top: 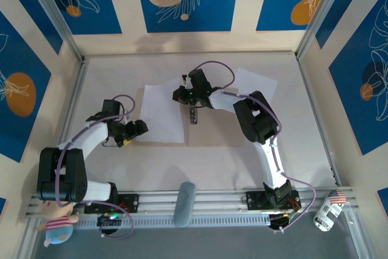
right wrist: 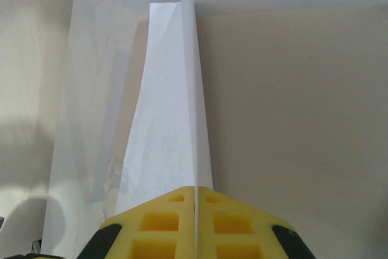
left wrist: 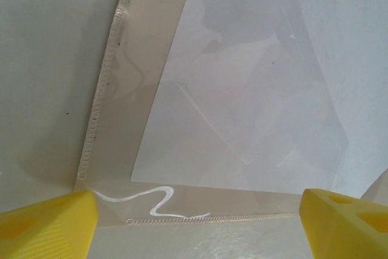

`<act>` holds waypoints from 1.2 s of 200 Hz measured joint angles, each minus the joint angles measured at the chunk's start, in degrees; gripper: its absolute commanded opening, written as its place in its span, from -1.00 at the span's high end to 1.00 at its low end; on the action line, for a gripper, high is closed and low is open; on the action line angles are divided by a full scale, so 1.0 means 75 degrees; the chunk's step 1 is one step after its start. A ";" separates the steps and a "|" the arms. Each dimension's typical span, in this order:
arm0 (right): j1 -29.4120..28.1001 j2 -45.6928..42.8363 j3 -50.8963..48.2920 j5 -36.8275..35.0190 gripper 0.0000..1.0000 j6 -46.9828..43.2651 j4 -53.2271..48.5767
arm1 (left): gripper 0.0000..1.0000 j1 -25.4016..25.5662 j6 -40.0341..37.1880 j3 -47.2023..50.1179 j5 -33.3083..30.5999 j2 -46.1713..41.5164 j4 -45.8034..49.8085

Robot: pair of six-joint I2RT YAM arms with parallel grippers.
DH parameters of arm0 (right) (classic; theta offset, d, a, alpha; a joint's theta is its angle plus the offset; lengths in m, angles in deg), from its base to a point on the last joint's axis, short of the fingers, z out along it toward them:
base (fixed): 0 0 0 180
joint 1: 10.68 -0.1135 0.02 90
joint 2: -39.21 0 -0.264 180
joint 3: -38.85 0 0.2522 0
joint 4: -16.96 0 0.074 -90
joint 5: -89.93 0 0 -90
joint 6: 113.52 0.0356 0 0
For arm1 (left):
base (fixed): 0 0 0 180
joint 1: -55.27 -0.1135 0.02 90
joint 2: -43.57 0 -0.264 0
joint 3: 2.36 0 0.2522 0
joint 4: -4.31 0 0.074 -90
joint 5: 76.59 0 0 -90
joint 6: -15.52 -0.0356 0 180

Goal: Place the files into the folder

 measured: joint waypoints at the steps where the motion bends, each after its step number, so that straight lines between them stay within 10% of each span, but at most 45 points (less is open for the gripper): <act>1: 0.0000 0.0000 0.0000 0.0000 0.98 -0.0003 0.0003 | -0.73 0.0000 0.0000 0.0000 0.0000 0.0000 0.0000; 240: -0.0154 0.0038 -0.0026 0.0291 0.98 -0.0184 0.0216 | -0.74 0.0000 0.0000 0.0000 0.0000 0.0003 -0.0003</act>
